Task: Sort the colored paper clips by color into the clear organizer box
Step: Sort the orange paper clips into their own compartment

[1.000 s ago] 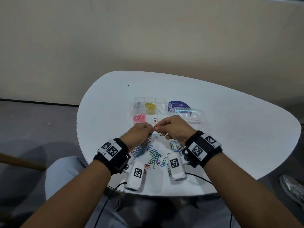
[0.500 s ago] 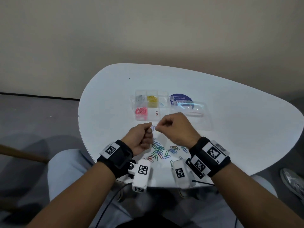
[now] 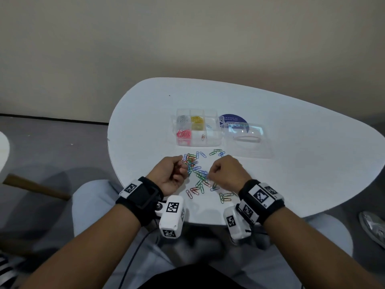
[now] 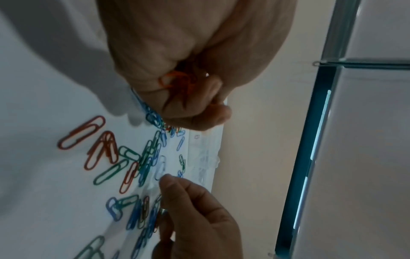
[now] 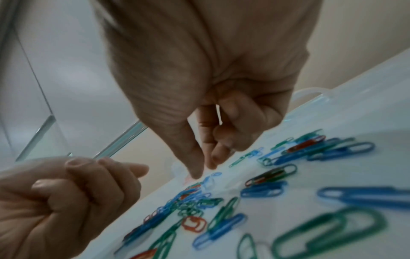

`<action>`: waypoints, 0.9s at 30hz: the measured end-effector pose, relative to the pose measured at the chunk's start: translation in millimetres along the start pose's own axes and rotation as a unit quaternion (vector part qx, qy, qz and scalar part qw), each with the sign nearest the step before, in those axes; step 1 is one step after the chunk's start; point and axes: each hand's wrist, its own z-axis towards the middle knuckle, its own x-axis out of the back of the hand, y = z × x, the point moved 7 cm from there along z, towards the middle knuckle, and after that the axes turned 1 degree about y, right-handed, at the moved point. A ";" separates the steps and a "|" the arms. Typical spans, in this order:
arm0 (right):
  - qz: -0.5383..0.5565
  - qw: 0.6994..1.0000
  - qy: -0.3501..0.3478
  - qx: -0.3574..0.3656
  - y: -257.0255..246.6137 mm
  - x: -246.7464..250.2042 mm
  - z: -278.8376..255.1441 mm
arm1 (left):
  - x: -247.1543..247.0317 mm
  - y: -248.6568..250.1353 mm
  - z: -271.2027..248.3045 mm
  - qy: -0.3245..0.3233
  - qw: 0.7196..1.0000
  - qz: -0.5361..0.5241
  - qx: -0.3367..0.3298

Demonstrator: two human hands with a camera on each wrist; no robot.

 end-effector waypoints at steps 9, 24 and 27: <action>-0.063 0.998 -0.013 -0.013 1.9 -17.9 -11.7 | -9.5 11.1 -8.4 0.047 0.976 0.180 -0.110; -0.071 0.989 -0.083 0.104 -31.0 -27.3 -27.0 | -7.6 14.2 -25.0 0.003 0.637 0.734 -0.236; -0.083 0.988 -0.087 0.100 -34.1 -37.3 -25.3 | -7.7 13.0 -25.6 0.024 0.605 0.752 -0.259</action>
